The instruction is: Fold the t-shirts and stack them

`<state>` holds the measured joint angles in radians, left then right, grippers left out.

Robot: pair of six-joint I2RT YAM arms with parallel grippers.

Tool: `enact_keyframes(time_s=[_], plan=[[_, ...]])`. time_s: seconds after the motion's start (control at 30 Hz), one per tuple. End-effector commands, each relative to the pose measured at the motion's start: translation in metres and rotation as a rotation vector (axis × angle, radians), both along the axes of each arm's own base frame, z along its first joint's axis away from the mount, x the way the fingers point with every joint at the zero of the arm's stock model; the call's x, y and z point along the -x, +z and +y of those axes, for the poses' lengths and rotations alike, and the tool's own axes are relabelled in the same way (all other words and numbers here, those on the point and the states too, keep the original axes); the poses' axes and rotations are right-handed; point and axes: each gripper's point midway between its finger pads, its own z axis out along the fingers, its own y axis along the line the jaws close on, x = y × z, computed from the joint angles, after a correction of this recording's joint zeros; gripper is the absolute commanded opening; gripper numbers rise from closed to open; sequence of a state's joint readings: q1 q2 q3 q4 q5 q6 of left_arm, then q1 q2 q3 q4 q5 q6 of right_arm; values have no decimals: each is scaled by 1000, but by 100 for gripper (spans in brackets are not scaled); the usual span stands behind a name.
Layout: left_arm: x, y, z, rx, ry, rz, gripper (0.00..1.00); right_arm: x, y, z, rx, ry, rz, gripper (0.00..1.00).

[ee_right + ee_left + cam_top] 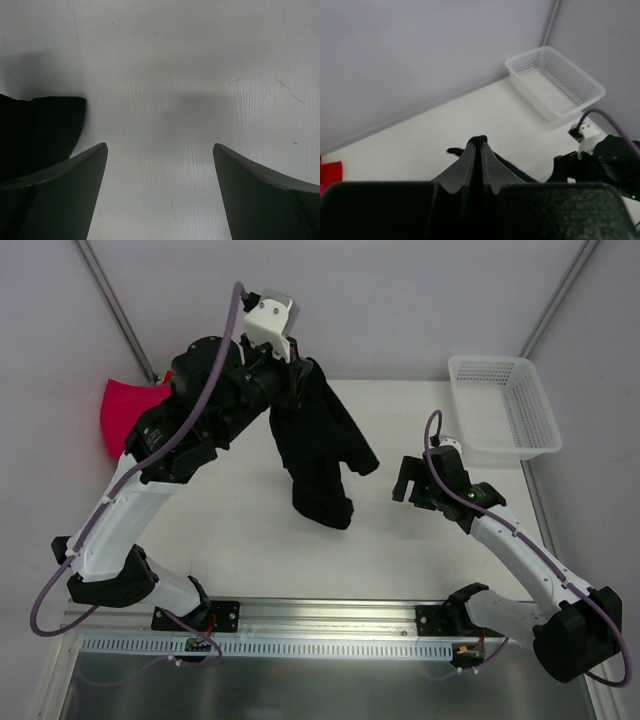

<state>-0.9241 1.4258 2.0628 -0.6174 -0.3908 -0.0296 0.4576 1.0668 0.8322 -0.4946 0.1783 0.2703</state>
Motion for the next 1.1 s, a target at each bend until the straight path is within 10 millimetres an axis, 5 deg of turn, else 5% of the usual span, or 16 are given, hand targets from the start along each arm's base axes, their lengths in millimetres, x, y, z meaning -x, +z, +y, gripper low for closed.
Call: enact_keyframes(time_s=[0.0,0.13,0.3,0.4,0.47,0.6,0.73,0.97,1.07], plan=[[38,69,1,82,-173,-148,0,-6,14,-4,7,-4,-59,91],[59,105,11,163,-228,-210,0,-6,13,-8,22,-14,-64,91],[84,115,27,198,-292,-238,0,-6,13,-12,34,-31,-70,91],[57,97,47,143,-101,-211,0,-6,13,-12,30,-37,-71,91],[25,65,63,24,102,-167,0,-6,12,-11,27,-38,-66,91],[12,28,46,-35,112,-91,0,-6,9,-12,36,-38,-56,91],[16,43,35,-5,47,-107,0,-3,11,-14,35,-43,-66,91],[30,29,2,-36,-134,-47,0,-4,10,-13,34,-42,-57,91],[32,38,10,-7,-111,-59,0,-2,9,-17,42,-50,-63,91]])
